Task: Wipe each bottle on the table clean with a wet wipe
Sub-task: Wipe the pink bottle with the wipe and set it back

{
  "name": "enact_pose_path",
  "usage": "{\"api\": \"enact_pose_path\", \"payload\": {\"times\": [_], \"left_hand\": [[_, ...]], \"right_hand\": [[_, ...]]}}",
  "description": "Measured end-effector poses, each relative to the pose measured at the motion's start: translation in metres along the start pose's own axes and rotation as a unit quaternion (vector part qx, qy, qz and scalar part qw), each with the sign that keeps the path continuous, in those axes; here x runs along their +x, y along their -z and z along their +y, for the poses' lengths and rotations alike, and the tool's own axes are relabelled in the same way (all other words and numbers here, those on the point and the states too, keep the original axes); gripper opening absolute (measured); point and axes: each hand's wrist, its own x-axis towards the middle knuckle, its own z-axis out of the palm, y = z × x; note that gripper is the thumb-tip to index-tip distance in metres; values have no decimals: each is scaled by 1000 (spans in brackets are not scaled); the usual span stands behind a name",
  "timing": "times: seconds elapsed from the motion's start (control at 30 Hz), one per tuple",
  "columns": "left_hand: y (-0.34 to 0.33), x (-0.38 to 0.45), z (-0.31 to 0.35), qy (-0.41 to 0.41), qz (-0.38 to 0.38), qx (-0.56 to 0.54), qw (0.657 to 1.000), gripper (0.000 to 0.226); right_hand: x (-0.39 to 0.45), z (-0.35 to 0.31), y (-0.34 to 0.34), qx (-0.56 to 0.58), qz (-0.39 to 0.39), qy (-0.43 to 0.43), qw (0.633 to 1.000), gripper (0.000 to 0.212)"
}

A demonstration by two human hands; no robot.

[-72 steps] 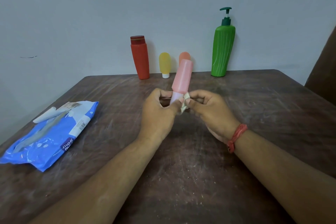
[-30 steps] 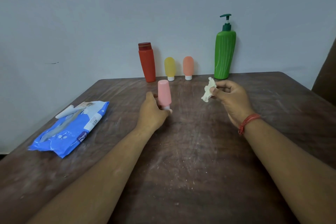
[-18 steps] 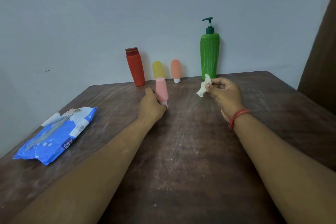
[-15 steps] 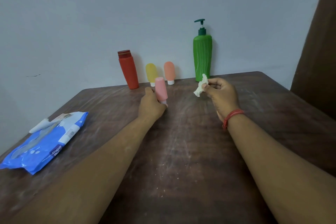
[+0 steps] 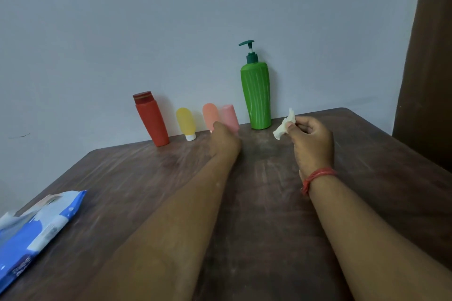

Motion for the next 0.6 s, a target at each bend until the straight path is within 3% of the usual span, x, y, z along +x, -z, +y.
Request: {"api": "enact_pose_path", "payload": {"times": [0.33,0.6], "left_hand": [[-34,31,20,-19,20,-16,999,26],[-45,45,25,-6,18,1,1000,39]], "right_hand": [[19,6,5,-9,26,14,1000,15],[30,10,6,-17,26,21,999,17]]}}
